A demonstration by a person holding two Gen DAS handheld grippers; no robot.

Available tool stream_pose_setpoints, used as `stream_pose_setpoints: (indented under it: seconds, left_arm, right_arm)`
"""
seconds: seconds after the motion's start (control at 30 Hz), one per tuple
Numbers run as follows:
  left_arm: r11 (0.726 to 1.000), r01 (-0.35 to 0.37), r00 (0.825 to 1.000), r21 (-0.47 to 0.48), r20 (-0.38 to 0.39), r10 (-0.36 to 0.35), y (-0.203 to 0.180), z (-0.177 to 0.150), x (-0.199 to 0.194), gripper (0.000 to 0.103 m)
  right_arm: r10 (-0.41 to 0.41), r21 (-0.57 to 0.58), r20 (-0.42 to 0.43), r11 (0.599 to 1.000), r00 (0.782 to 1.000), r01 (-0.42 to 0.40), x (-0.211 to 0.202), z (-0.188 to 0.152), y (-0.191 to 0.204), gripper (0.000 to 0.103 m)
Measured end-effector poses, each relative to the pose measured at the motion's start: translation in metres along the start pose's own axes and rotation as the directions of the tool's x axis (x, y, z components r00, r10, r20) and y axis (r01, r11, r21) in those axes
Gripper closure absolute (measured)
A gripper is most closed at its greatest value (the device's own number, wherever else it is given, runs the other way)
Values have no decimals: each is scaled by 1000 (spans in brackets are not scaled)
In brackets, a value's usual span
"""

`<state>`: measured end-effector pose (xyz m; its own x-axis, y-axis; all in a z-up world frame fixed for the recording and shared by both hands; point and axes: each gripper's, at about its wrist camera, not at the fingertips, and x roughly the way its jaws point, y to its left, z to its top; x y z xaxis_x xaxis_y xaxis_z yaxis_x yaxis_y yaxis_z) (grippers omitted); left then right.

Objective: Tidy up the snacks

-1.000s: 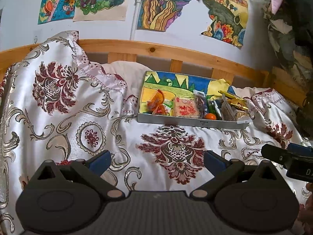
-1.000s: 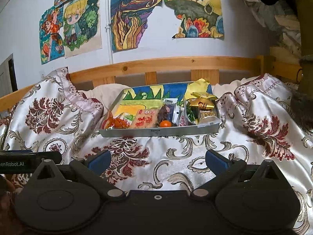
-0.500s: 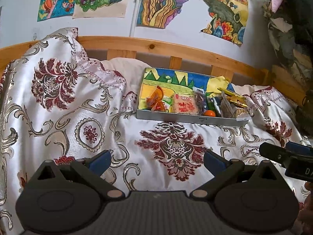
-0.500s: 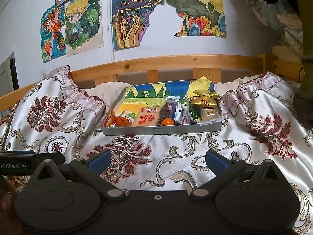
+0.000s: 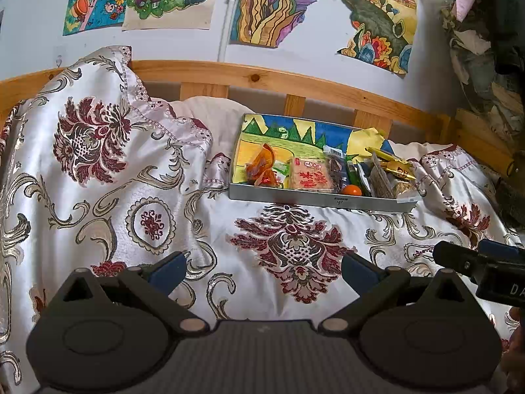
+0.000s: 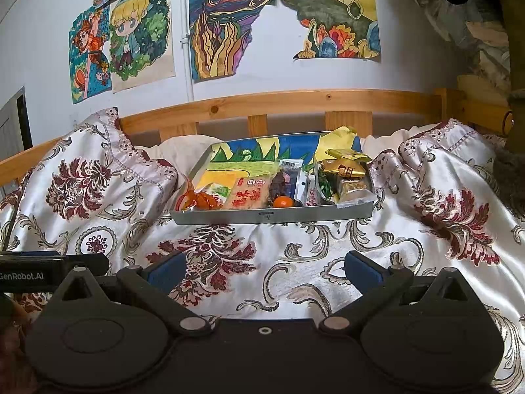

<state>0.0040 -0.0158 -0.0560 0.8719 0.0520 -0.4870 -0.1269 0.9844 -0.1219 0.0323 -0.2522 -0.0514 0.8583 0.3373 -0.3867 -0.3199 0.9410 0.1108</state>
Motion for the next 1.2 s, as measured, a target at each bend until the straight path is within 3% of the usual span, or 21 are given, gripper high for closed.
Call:
stream_pose_setpoints:
  seconds: [1.2]
  left_arm:
    - [1000,2,1000,-1,-3,-2,1,0,0,1]
  right_arm:
    - [4,-1,-12,1000,1000,-4,1,-6,5,1]
